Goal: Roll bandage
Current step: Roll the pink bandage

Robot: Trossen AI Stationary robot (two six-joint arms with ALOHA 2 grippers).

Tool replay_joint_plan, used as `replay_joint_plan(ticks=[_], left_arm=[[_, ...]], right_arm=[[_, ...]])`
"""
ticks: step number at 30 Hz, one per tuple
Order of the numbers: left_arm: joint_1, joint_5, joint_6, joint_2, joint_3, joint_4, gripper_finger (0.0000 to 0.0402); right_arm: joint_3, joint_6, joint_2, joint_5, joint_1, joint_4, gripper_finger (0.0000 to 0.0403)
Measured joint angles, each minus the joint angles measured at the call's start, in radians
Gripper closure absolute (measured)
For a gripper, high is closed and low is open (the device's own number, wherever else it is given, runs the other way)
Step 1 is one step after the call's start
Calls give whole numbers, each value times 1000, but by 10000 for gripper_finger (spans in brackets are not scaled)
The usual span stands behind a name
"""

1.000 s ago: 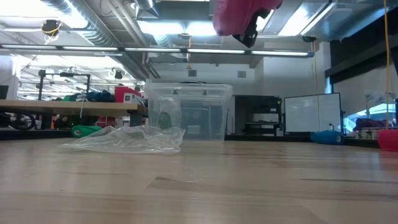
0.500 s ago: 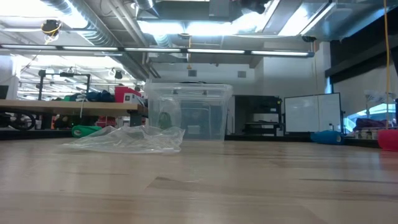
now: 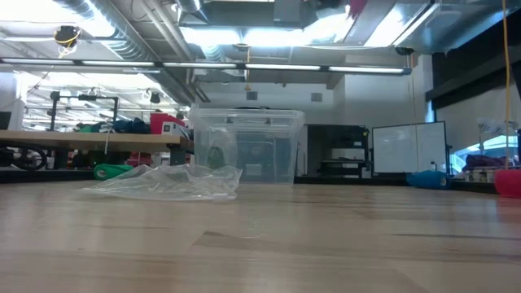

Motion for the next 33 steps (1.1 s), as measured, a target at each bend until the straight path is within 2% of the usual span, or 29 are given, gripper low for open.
replay_joint_plan(ticks=[1,5,7,9,12,14,17,18,22,24,26,28,33], left_arm=[[1,0,-11,0,0,-15,389],[2,1,-96,0,0,-128,389],[2,2,-133,0,0,-156,389],[9,10,-164,0,0,-157,389],[21,83,-216,0,0,-158,389],[30,140,-251,0,0,-159,389],[43,175,-284,0,0,-174,389],[47,179,-293,0,0,-182,389],[62,179,-346,0,0,-217,389],[67,180,-362,0,0,-226,389],[69,181,-369,0,0,-208,389],[72,181,-360,-1,3,-156,389],[56,158,-240,-42,56,10,389]], right_arm=[[0,36,0,-46,0,-17,128],[0,111,0,-370,-21,-212,128],[0,103,-12,-400,-21,-287,128],[0,84,-35,-334,-19,-296,128],[0,2,-71,-200,-20,-275,128],[0,-69,-97,-36,-19,-247,128],[1,-83,-134,304,-18,-194,128],[2,-60,-137,349,-18,-200,128],[-3,-73,-128,211,-58,-397,128],[-1,-105,-133,269,-58,-488,128],[-1,-111,-150,400,-42,-566,128],[-6,-115,-172,487,-13,-556,128],[-70,-163,-298,510,85,-408,128]])
